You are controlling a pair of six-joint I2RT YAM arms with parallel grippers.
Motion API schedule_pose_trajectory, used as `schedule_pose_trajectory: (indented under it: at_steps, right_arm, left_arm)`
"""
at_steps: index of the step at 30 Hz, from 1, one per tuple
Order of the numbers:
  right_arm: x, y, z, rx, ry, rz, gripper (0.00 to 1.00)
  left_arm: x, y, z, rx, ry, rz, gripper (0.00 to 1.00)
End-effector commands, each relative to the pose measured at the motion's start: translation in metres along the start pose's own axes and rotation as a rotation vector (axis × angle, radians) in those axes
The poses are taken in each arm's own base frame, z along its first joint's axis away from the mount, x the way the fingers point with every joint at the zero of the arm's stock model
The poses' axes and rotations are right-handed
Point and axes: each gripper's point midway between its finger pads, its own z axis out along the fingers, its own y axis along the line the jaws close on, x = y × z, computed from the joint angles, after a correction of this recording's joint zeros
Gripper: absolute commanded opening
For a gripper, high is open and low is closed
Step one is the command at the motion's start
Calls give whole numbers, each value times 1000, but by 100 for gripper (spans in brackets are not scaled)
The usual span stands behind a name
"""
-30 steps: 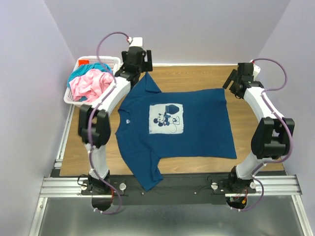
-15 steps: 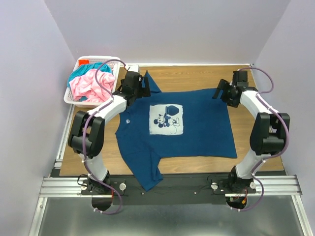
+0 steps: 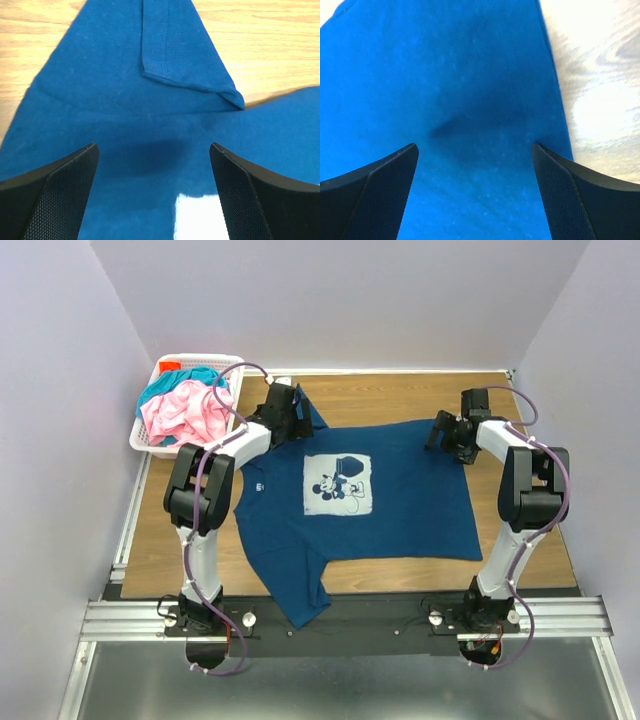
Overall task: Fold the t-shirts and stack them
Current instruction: Flatten the tshirt out
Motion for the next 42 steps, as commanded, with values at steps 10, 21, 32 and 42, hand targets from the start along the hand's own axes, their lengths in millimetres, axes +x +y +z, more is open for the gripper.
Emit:
schedule_pose_trajectory:
  at_steps: [10, 21, 32, 42]
  right_arm:
    - [-13, -27, 28, 161, -28, -11, 100]
    - [-38, -30, 45, 159, -38, -3, 100]
    - [-69, -22, 68, 117, -58, -9, 100]
    - [-119, -11, 55, 92, -164, -31, 100]
  left_arm:
    - [22, -10, 53, 88, 161, -29, 98]
    - [20, -13, 94, 105, 215, -46, 98]
    - [-29, -15, 121, 176, 136, -110, 98]
    - [-86, -20, 123, 272, 11, -143, 98]
